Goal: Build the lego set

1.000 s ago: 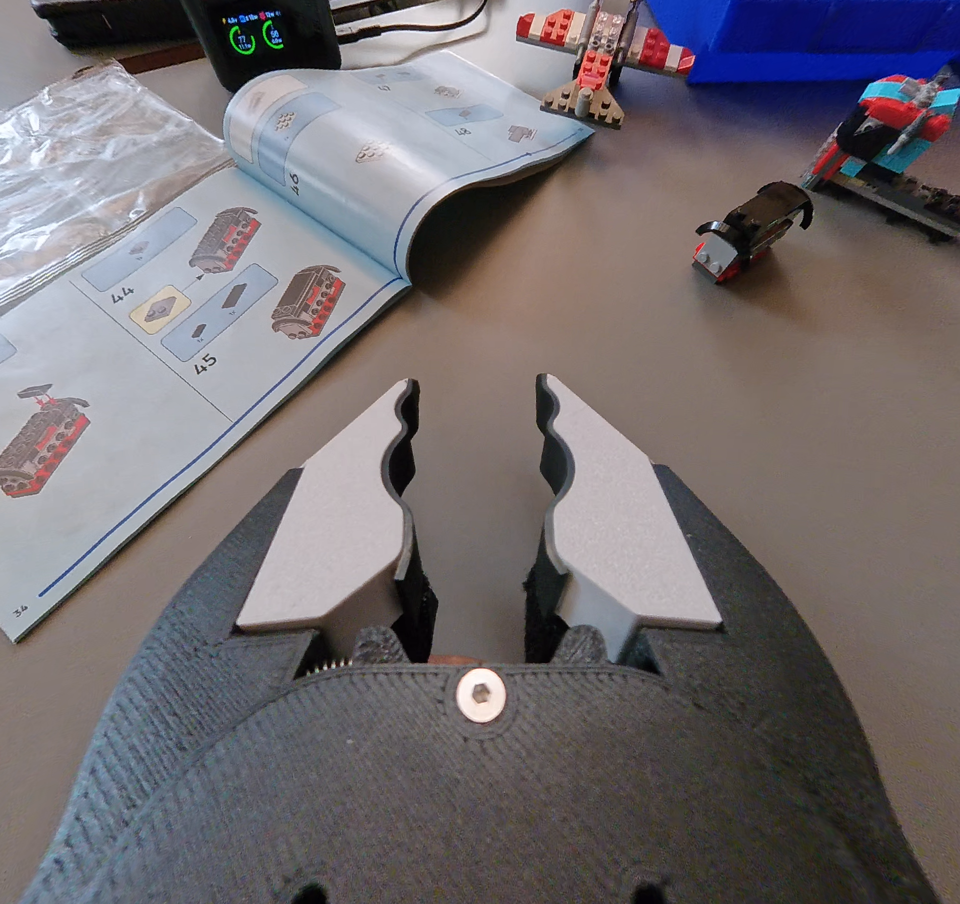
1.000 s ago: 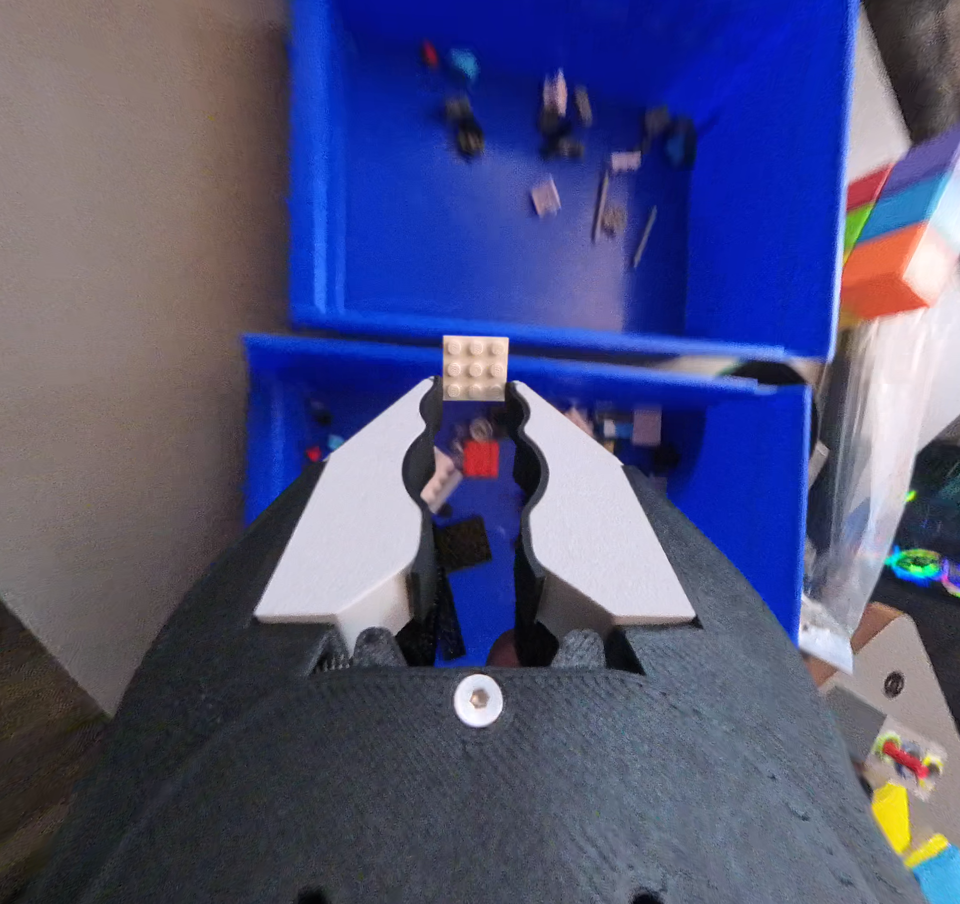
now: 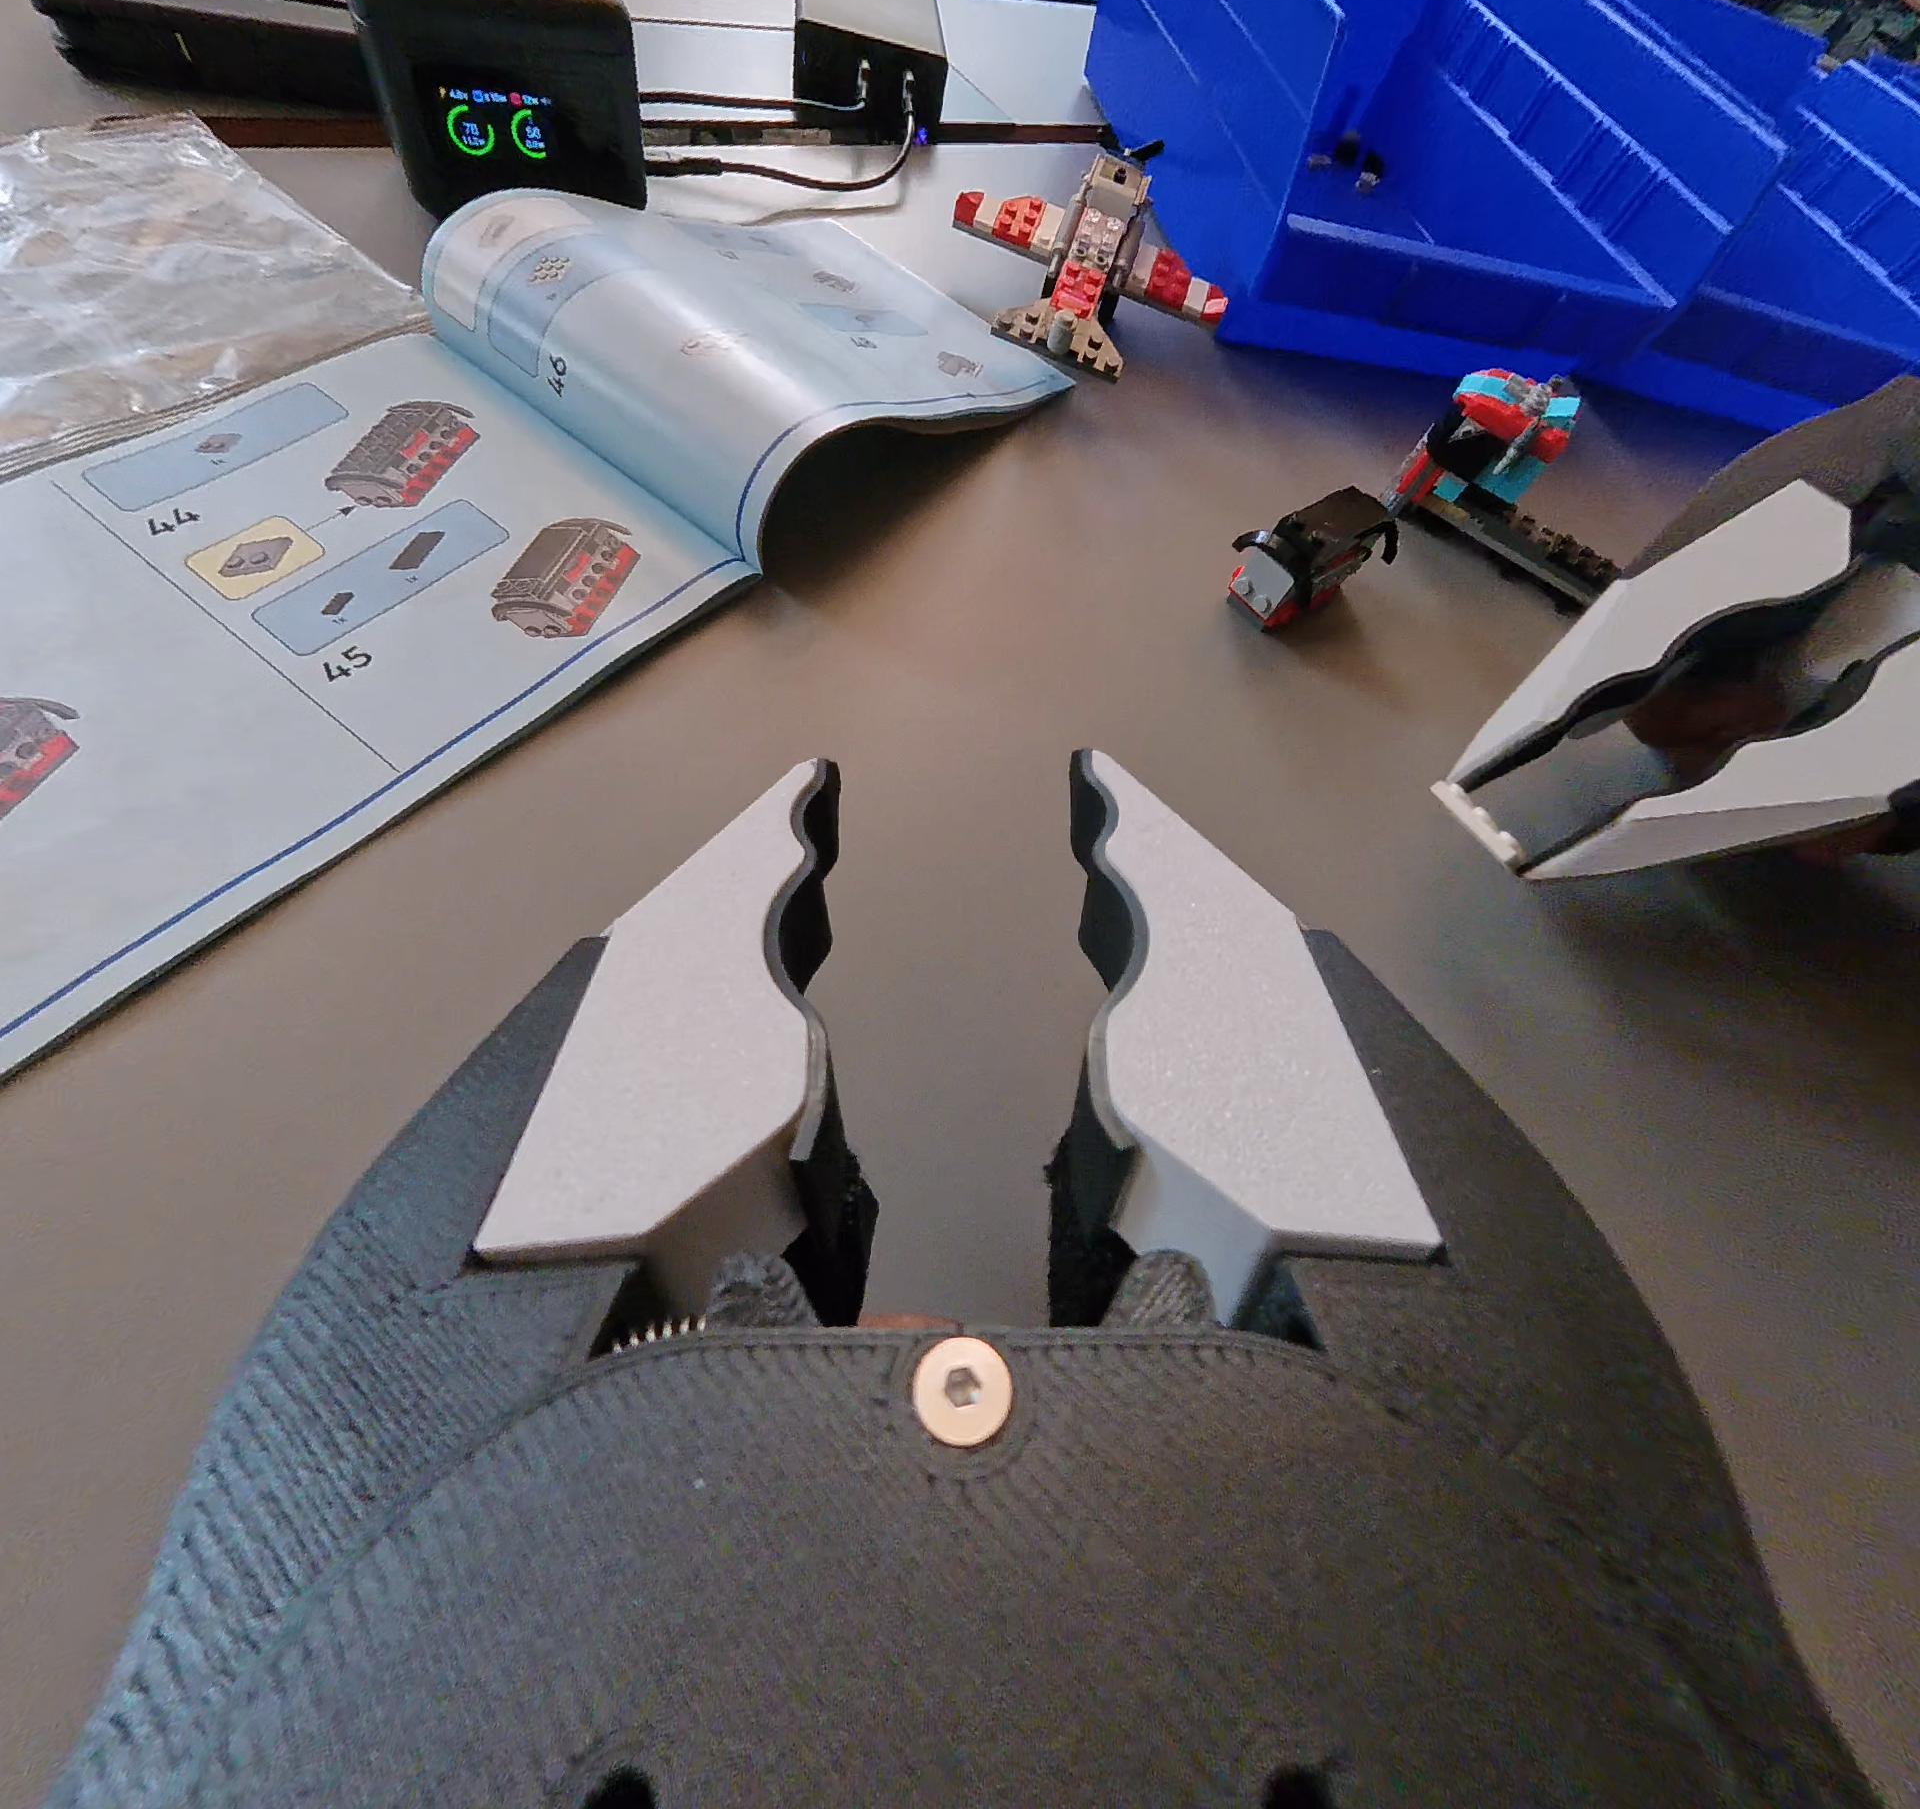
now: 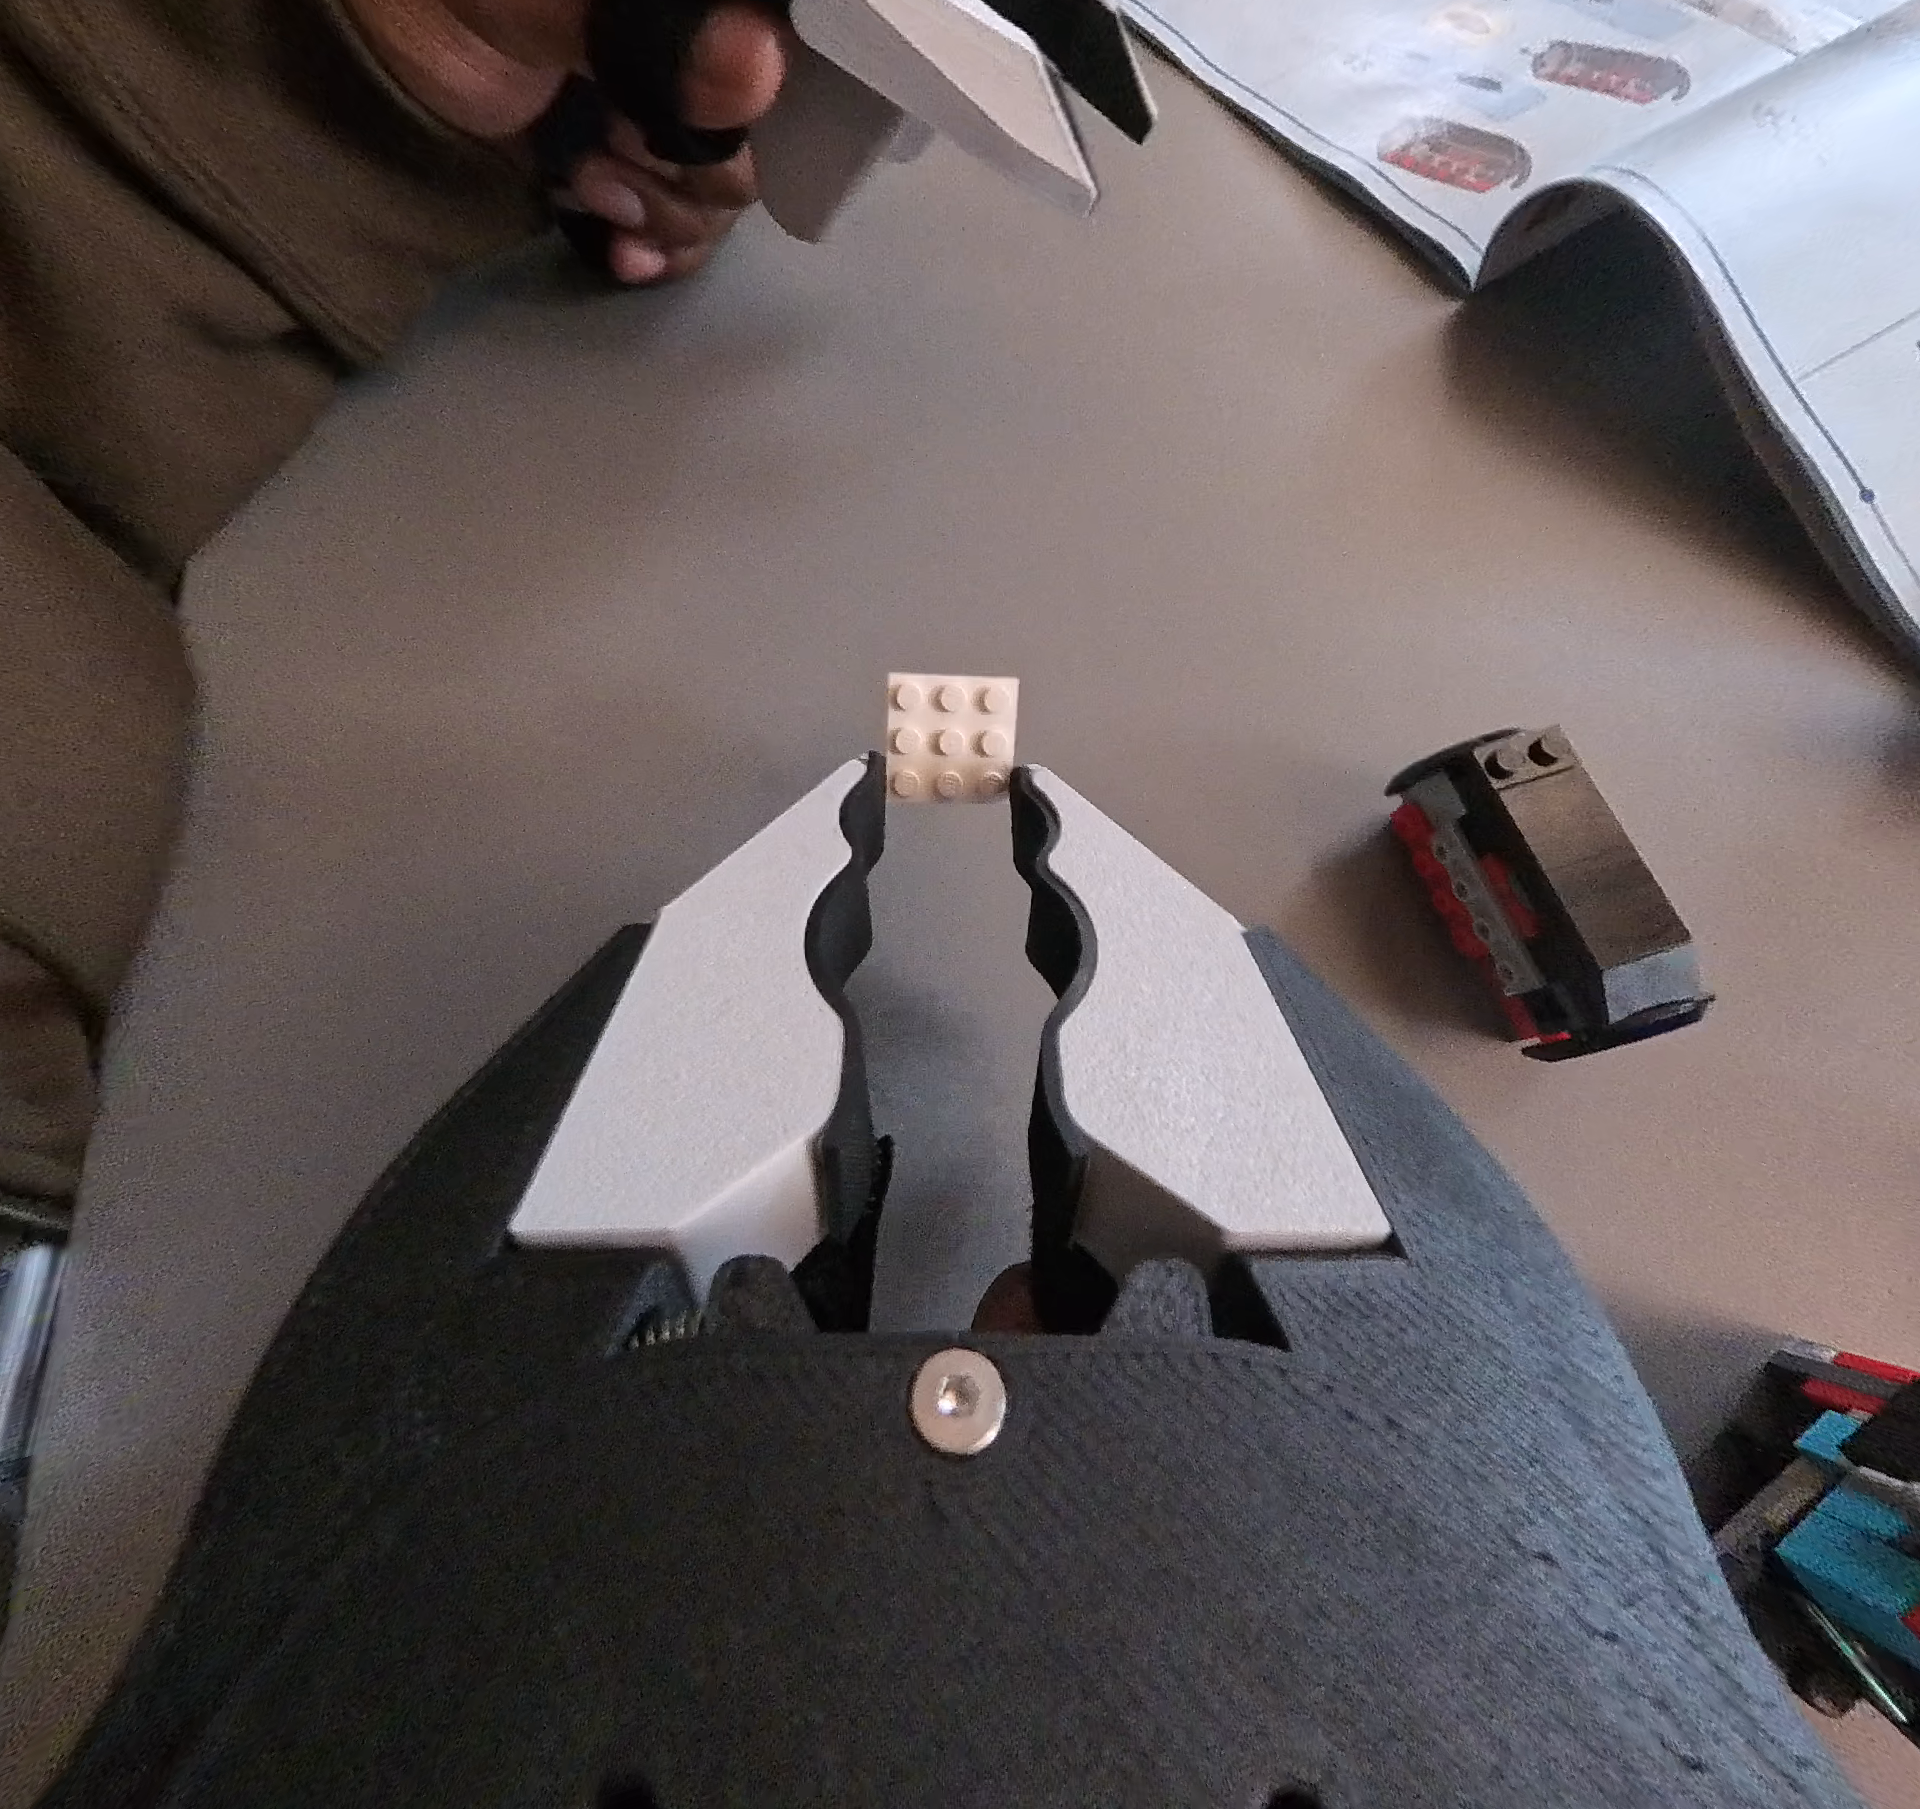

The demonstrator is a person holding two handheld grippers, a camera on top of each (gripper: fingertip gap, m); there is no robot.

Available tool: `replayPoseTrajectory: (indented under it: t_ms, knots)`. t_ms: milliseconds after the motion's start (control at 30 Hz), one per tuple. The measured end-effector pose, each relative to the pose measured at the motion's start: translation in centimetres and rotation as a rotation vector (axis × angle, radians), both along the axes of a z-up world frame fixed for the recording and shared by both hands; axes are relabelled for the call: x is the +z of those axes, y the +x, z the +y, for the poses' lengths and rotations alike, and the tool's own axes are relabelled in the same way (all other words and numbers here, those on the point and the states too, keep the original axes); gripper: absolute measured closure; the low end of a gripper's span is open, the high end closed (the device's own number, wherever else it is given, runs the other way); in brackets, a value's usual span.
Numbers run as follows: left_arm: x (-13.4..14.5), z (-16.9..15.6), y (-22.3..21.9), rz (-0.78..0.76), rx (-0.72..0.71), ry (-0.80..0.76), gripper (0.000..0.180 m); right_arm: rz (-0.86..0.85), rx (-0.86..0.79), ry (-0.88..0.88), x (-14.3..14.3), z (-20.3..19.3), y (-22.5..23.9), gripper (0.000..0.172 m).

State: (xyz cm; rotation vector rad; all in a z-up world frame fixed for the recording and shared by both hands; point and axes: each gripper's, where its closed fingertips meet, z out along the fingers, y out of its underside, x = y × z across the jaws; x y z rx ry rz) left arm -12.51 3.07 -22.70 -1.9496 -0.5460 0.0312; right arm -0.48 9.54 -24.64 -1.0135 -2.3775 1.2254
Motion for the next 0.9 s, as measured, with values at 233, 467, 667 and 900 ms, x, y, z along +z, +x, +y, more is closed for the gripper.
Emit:
replayPoseTrajectory:
  t_ms: [233,467,667,900]
  knots:
    - [-0.2,0.1,0.1,-0.013,-0.008,-0.01,0.135,0.005,-0.028,-0.044,0.3,0.4,-0.2,0.146]
    - [-0.3,0.1,0.1,-0.018,-0.008,-0.011,0.135,-0.006,-0.044,-0.087,0.5,0.8,0.0,0.146]
    - [-0.3,0.1,0.1,-0.018,-0.012,-0.016,0.135,-0.027,-0.059,-0.073,0.1,0.9,0.0,0.146]
    - [-0.3,0.2,0.2,-0.013,-0.017,-0.016,0.135,-0.059,-0.07,-0.029,-0.7,1.0,0.1,0.145]
